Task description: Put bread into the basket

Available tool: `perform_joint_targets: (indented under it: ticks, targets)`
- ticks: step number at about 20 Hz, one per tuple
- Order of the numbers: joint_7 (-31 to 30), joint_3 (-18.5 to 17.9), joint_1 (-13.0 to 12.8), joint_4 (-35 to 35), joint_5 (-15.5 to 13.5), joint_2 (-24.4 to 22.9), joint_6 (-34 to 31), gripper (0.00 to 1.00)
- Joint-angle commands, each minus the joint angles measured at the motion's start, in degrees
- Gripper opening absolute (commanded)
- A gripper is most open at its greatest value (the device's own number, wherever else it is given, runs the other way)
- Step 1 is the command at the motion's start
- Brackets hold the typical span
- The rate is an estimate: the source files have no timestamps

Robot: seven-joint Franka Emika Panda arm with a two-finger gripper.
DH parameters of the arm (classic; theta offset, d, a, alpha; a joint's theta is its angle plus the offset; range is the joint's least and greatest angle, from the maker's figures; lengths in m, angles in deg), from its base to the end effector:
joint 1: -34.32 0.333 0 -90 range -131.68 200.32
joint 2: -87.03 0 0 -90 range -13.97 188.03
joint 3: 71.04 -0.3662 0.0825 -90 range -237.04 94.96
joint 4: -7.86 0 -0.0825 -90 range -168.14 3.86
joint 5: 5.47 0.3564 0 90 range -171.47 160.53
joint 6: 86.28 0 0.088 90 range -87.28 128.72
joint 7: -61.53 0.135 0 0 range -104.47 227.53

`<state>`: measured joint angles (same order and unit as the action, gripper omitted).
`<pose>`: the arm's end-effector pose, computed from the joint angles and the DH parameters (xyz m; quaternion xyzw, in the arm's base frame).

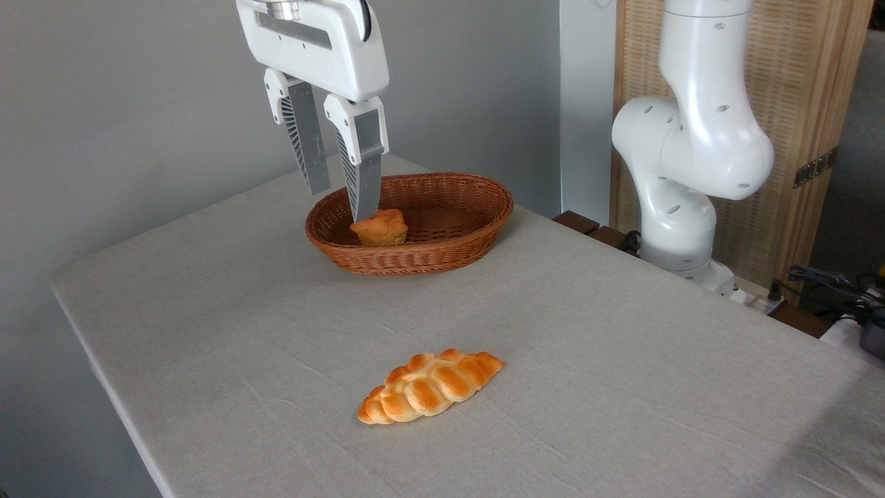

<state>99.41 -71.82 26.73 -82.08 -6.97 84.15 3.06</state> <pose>0.5050 -0.0637 0.6722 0.9245 -0.3805 0.0228 0.0076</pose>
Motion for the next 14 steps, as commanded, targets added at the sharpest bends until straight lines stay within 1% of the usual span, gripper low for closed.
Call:
perform_joint_targets:
  ticks: [1, 10, 14]
  targets:
    - [-0.18, 0.17, 0.46, -2.15, 0.54, -2.03, 0.48, 1.0]
    - [-0.18, 0.17, 0.46, -2.52, 0.62, -2.04, 0.57, 1.0]
    - [-0.18, 0.17, 0.46, -5.23, 0.71, -2.39, 3.29, 1.0]
